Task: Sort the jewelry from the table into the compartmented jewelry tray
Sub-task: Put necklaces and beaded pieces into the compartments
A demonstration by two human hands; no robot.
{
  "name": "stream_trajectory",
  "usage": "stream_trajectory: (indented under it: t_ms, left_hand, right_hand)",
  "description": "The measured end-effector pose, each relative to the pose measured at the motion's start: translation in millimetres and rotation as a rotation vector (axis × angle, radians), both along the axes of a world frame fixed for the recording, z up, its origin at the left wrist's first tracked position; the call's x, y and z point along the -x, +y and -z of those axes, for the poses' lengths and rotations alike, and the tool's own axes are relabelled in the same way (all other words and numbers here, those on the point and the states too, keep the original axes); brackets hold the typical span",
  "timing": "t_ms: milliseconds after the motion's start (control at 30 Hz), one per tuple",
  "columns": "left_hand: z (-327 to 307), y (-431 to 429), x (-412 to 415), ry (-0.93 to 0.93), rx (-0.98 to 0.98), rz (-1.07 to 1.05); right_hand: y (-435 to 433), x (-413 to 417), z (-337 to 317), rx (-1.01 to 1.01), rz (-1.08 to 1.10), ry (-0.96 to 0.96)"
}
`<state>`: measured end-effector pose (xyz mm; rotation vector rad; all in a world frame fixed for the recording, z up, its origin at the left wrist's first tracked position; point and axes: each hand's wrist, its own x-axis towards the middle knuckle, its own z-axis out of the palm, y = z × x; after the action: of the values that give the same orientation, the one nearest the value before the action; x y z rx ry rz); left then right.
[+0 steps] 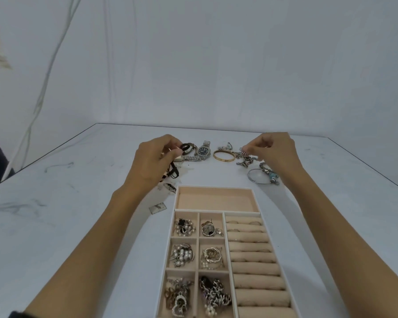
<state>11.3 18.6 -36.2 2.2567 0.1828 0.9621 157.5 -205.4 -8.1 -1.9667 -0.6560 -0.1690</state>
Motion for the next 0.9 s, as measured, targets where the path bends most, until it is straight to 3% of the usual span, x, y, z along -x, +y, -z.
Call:
stream_trajectory:
  t_ms: [333,567,767,900]
  left_hand:
    - [-13,-35,23,-0.168,0.178,0.114]
    - [-11,-34,23,-0.160,0.131,0.104]
    - [-8,-32,22,-0.128,0.095,0.105]
    - [-6,-30,21,-0.110,0.076,0.109]
  right_hand:
    - [4,78,-7,0.170,-0.390,0.073]
    - [-1,91,-10,0.344,-0.604,0.038]
    - [-1,96,-8,0.505,-0.714,0.020]
    - [2,99,-3,0.613,-0.674,-0.075]
